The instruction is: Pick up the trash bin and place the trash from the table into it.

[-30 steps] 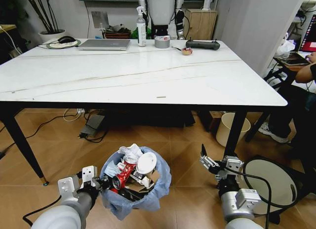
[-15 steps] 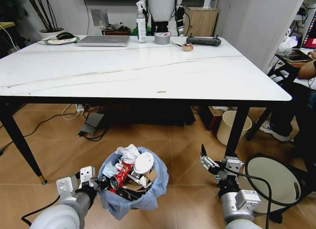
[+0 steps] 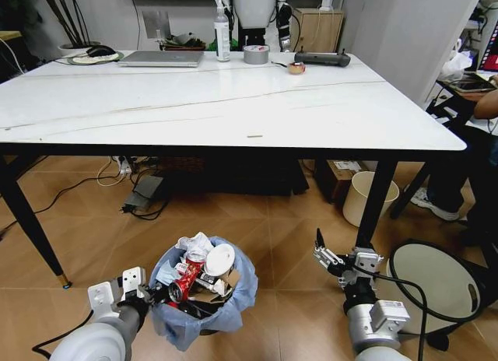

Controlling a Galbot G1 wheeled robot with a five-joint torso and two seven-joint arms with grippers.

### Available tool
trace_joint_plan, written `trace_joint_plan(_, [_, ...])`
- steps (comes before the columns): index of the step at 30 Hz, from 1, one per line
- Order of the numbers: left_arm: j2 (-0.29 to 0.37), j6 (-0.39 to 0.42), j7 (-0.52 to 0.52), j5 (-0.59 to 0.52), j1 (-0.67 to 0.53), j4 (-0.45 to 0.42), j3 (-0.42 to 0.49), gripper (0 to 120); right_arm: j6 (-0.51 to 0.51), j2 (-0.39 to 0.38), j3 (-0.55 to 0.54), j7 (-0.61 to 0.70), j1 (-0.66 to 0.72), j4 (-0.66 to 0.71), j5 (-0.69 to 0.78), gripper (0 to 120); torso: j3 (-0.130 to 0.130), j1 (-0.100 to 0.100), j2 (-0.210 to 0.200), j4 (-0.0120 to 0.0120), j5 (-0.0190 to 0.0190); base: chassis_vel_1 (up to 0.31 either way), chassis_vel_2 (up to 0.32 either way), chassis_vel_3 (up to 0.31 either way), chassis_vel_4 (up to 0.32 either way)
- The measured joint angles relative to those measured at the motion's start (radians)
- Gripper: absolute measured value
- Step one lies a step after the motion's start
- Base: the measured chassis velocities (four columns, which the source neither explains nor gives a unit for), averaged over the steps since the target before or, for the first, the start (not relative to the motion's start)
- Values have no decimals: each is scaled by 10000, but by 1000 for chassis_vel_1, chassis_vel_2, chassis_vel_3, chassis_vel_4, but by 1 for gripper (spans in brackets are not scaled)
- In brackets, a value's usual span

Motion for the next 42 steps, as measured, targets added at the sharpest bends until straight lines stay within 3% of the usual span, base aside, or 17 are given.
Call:
trace_joint_plan(22, [-222, -627, 2158, 1845, -14, 2163, -239, 2, 26, 71, -308, -28, 141, -72, -109, 100, -683, -198, -883, 1, 0, 0, 0, 0, 0])
trace_joint_plan(42, [-246, -666, 2106, 1802, -47, 2273, -186, 2, -17, -1, -211, -8, 89, 40, -88, 100, -1309, -310, -1621, 0, -1, 0, 0, 0, 0])
